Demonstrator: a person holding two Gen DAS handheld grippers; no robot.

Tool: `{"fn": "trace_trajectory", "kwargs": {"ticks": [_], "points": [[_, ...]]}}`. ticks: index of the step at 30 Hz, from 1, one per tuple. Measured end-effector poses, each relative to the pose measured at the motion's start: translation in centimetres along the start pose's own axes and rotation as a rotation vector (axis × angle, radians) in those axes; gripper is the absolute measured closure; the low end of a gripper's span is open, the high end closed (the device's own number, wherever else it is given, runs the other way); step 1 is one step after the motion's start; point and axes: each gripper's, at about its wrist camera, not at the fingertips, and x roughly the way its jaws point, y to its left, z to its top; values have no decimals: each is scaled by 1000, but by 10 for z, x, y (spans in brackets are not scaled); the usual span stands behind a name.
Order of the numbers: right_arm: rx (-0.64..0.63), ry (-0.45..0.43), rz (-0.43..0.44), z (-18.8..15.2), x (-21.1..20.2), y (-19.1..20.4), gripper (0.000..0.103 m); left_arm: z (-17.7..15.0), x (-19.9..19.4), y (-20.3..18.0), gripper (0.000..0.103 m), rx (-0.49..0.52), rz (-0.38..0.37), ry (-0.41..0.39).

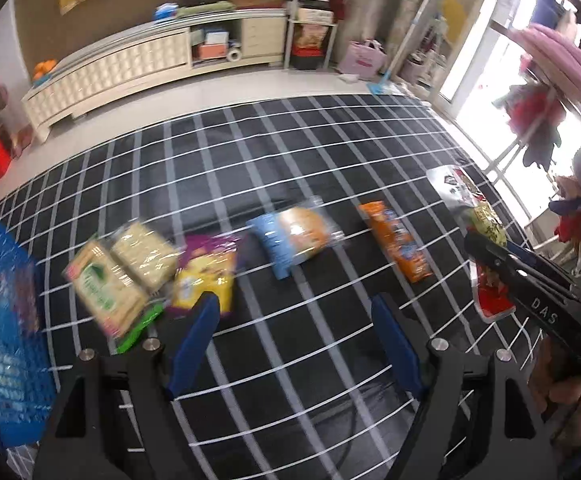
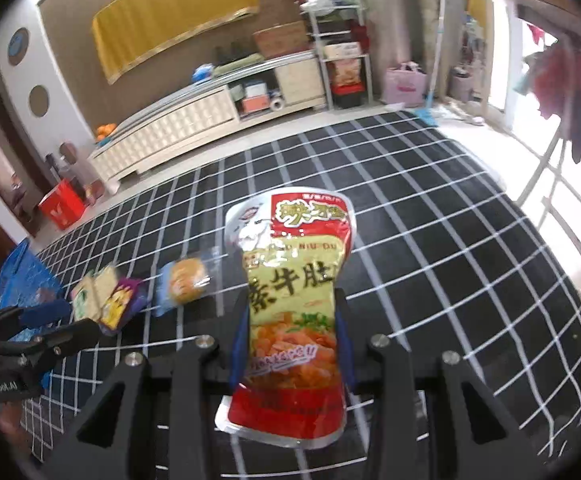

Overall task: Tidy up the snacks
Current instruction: 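Lift the red-and-yellow packet with the right tool while the left tool grasps the orange stick snack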

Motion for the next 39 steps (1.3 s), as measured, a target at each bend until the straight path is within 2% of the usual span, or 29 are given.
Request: {"fn": "trace_trajectory", "kwargs": {"ticks": [4, 9, 13, 15, 17, 21, 29, 31, 35, 39], "points": [[15, -25, -59, 3, -1, -14, 61, 11, 17, -34, 26, 58, -11, 11], [66, -18, -63, 3, 3, -34, 61, 21, 51, -63, 26, 76, -19, 57], [85, -12, -66, -2, 11, -45, 61, 26, 75, -77, 26, 78, -35, 90], [108, 21, -90, -3, 16, -53, 61, 29, 83, -81, 26, 84, -34, 89], [119, -14, -78, -3, 10, -55, 61, 33, 91, -85, 26, 86, -27, 92], [121, 11, -78, -2, 17, -54, 61, 40, 112, -86, 27, 75, -32, 118], [187, 30, -94, -4, 21, -68, 61, 45, 145, -99, 45, 95, -53, 162], [194, 41, -96, -4, 23, -70, 61, 45, 147, -101, 49, 107, -68, 165], [155, 48, -92, -3, 25, -59, 61, 44, 149, -106, 67, 127, -82, 174], [151, 58, -84, -4, 28, -57, 61, 40, 146, -104, 74, 147, -85, 175]]}}
